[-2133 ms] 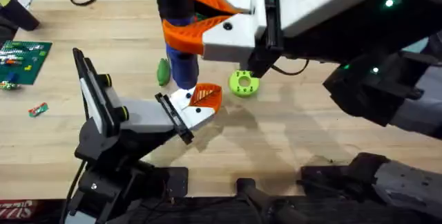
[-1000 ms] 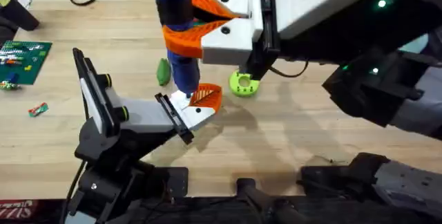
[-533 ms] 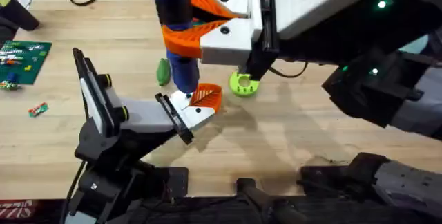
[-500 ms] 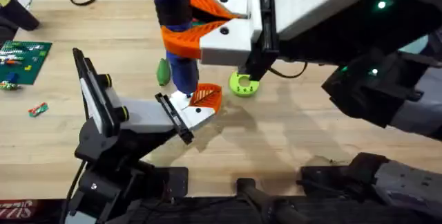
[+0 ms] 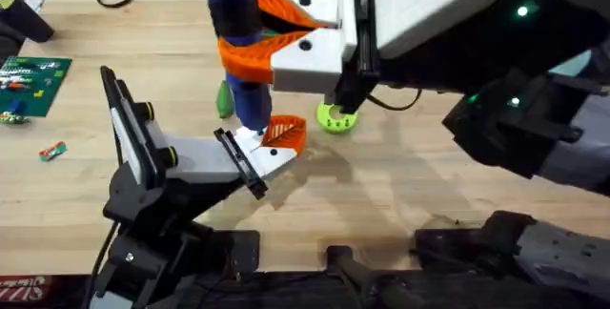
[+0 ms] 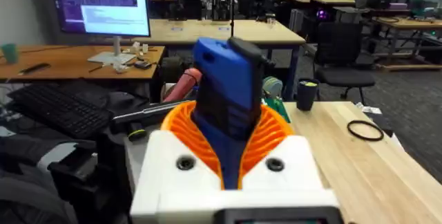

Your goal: Pick up the gripper from the table and insert it into the empty holder that is missing its gripper. Then pick up a screw, insert it into the mounting hole, and use the screwdriver to tighten it. Finally, clean up the table by picking up the vegetable and placing it into the bucket.

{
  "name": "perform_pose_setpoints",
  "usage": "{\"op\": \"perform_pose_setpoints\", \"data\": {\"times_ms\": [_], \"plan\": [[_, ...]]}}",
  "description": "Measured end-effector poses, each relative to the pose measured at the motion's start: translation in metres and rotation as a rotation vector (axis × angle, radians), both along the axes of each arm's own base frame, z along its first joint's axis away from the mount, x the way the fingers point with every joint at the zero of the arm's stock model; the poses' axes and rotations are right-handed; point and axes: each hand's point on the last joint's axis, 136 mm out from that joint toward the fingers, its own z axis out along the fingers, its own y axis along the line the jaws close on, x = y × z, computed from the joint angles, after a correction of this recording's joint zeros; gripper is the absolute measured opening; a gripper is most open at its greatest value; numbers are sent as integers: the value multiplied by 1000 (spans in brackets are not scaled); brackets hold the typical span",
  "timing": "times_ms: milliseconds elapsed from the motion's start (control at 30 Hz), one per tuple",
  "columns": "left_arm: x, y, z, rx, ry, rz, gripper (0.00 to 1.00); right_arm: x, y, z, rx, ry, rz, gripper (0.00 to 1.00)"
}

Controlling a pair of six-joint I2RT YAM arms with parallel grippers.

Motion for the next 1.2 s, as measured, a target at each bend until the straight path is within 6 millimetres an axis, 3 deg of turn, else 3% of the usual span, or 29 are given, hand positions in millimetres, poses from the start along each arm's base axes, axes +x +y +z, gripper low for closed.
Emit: {"op": "perform_pose_setpoints", "data": {"times_ms": [1200], "plan": [[0,0,0,-2,3,0,11,3,1,-9,-32,3,-15,73]]}}
